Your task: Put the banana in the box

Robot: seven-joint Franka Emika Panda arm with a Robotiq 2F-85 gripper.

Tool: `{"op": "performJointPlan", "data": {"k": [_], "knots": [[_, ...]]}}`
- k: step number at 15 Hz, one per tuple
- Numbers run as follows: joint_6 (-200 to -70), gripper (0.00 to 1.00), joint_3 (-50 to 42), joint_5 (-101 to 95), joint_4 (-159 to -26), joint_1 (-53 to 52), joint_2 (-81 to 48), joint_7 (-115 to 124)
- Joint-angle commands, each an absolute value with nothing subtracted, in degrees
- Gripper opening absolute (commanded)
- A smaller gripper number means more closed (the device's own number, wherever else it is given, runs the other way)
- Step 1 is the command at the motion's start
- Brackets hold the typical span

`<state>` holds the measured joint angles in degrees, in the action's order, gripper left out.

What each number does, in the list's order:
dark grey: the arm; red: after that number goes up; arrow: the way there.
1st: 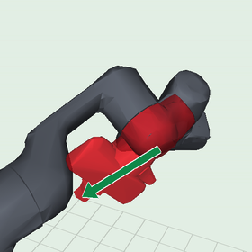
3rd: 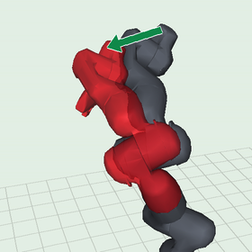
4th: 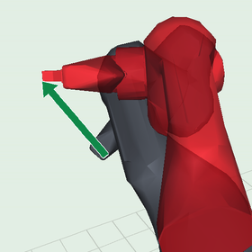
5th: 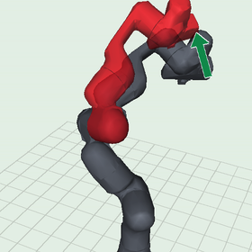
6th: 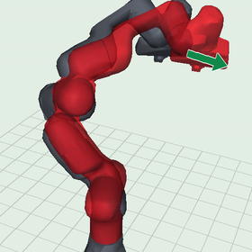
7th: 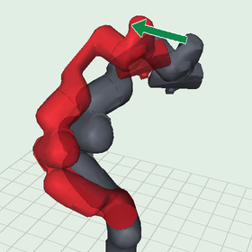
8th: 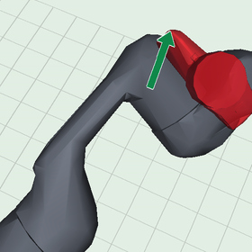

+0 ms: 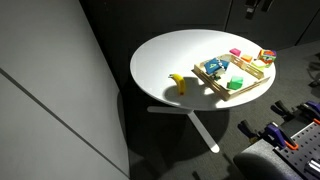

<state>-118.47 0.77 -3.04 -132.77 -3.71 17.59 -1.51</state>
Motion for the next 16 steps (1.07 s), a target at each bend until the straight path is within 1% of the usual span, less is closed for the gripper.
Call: {"op": "performJointPlan", "data": {"k": [1, 7, 8, 16], "knots": [[-116.39, 1.0, 1.73, 0.7, -129.32, -4.72, 13.24, -2.86], [-115.88, 1.0, 3.51, 1.75, -127.66, -5.22, 8.44, -1.48], [-117.73, 1.0, 3.48, 1.42, -130.09, -5.02, 9.91, -1.54], [-117.79, 1.0, 3.58, 1.41, -130.08, -5.02, 9.27, -1.54]]}}
